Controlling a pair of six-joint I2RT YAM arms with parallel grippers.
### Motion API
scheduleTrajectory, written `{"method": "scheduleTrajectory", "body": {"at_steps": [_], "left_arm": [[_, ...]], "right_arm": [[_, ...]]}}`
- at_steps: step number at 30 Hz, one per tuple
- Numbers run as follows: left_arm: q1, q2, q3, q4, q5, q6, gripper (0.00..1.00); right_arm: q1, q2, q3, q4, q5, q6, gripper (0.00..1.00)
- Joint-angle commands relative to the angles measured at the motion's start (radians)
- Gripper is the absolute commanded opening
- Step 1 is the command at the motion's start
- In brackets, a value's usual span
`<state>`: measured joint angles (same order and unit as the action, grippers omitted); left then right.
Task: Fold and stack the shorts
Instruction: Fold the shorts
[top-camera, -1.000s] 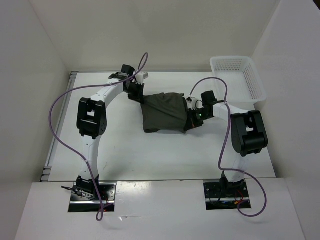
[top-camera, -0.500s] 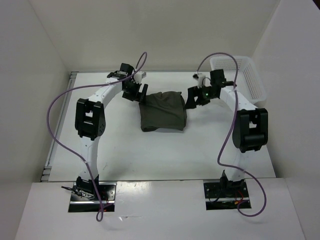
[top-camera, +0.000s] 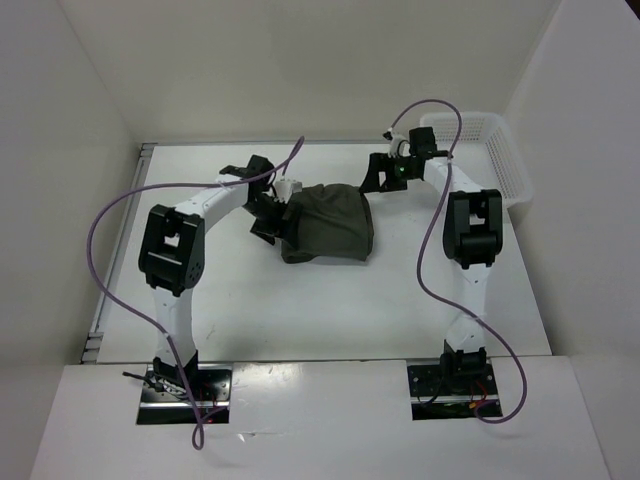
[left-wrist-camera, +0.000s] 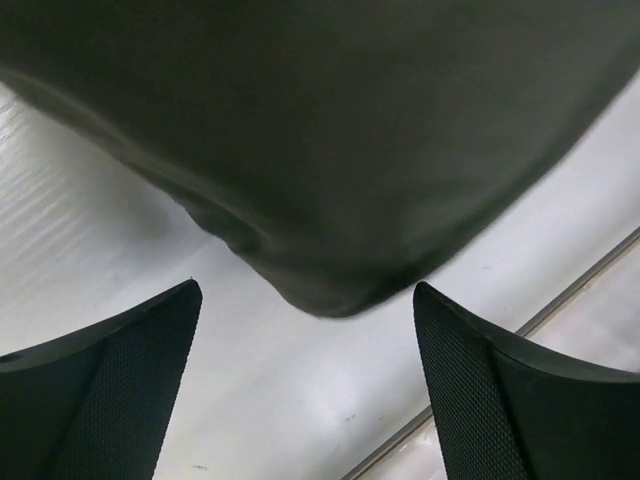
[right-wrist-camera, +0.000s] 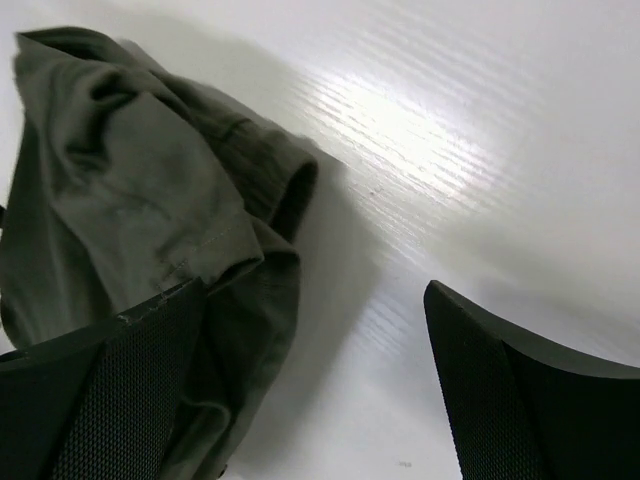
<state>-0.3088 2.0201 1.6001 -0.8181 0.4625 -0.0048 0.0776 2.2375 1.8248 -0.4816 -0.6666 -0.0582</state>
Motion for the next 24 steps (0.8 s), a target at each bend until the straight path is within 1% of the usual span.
{"method": "scheduleTrajectory", "body": {"at_steps": [1, 2, 5, 6, 7, 8, 12, 13, 14, 16, 17, 18, 20, 22, 23, 24], "left_arm": [[0.01, 0.066, 0.063, 0.013, 0.036, 0.005, 0.92], [0.01, 0.077, 0.076, 0.013, 0.045, 0.005, 0.91], [0.001, 0.098, 0.086, 0.013, 0.064, 0.005, 0.79], [0.0, 0.098, 0.077, 0.013, 0.064, 0.005, 0.73], [-0.01, 0.098, 0.064, 0.004, 0.073, 0.005, 0.62], [-0.01, 0.098, 0.049, 0.004, 0.082, 0.005, 0.58], [-0.019, 0.098, -0.04, 0.004, 0.091, 0.005, 0.49], [-0.019, 0.098, -0.051, 0.004, 0.091, 0.005, 0.46], [-0.019, 0.098, -0.051, 0.004, 0.091, 0.005, 0.37], [-0.019, 0.098, -0.065, 0.004, 0.091, 0.005, 0.27], [-0.019, 0.098, -0.065, 0.004, 0.091, 0.005, 0.2], [-0.019, 0.098, -0.065, 0.004, 0.091, 0.005, 0.16], [-0.019, 0.098, -0.065, 0.004, 0.082, 0.005, 0.16], [-0.019, 0.098, -0.065, 0.004, 0.073, 0.005, 0.17], [-0.019, 0.098, -0.065, 0.004, 0.073, 0.005, 0.17], [-0.019, 0.098, -0.065, 0.004, 0.073, 0.005, 0.19]], "right_arm": [[0.014, 0.039, 0.042, 0.04, -0.051, 0.043, 0.94], [0.014, 0.039, 0.042, 0.053, -0.062, 0.052, 0.93], [0.014, 0.048, 0.051, 0.064, -0.102, 0.08, 0.91], [0.014, 0.048, 0.051, 0.064, -0.102, 0.08, 0.89], [0.014, 0.057, 0.051, 0.075, -0.126, 0.092, 0.87], [0.014, 0.057, 0.051, 0.075, -0.139, 0.107, 0.87], [0.014, 0.066, 0.082, 0.087, -0.163, 0.118, 0.83], [0.014, 0.066, 0.093, 0.078, -0.124, 0.118, 0.8], [0.014, 0.066, 0.108, 0.078, -0.108, 0.118, 0.78], [0.014, 0.066, 0.119, 0.087, -0.099, 0.132, 0.75], [0.014, 0.066, 0.132, 0.096, -0.09, 0.141, 0.75], [0.005, 0.066, 0.152, 0.097, -0.09, 0.152, 0.73], [0.005, 0.057, 0.175, 0.097, -0.09, 0.152, 0.73], [0.005, 0.057, 0.194, 0.106, -0.126, 0.161, 0.73], [0.005, 0.057, 0.194, 0.106, -0.163, 0.173, 0.79], [0.016, 0.057, 0.174, 0.106, -0.163, 0.173, 0.81]]}}
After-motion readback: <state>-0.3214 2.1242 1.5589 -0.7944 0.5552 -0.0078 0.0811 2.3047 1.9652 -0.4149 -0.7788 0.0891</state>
